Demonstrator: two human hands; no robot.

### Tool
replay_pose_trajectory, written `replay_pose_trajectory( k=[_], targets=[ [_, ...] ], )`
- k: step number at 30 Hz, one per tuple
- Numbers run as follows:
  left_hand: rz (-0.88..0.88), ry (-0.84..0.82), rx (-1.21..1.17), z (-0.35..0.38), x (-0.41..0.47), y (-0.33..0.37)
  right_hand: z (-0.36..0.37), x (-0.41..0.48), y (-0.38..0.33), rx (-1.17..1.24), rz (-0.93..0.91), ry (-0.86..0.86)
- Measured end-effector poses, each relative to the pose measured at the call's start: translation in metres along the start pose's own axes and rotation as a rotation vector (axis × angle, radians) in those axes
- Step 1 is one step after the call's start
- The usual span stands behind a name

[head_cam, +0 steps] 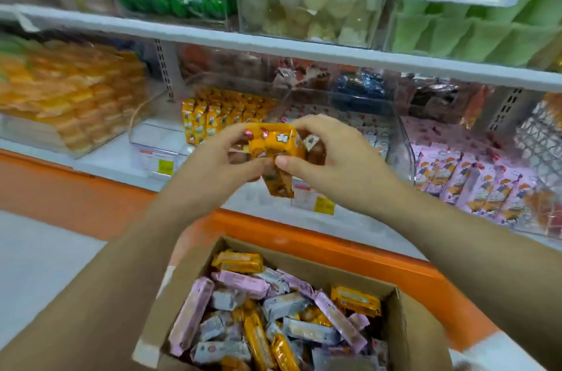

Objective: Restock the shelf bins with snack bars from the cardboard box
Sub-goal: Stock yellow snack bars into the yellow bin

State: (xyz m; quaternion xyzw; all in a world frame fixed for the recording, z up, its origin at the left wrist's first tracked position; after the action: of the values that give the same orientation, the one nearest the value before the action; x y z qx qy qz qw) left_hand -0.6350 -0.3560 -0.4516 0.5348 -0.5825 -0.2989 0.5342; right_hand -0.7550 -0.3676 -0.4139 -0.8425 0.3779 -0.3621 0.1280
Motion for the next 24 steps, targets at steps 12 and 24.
replay_pose_trajectory(
  k=[12,24],
  targets=[
    [0.102,0.161,0.695,-0.094,0.130,-0.066,0.114,0.142,0.034,-0.166,0.001,-0.088],
    [0.064,-0.082,0.835,-0.066,0.213,-0.156,0.177,0.198,0.105,-0.578,0.088,-0.312]
  ],
)
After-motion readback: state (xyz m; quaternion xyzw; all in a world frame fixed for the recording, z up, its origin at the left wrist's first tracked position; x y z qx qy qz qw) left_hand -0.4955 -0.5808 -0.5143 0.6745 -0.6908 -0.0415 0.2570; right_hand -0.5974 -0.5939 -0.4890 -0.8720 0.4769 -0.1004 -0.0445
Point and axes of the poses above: each hand's wrist, its own x-axis towards the middle knuckle, its own z-axis out of the palm, y = z × x, the point moved 10 cm from there along x, towards the middle knuckle, and after that the axes turned 9 degrees about y, right-handed, at the moved point
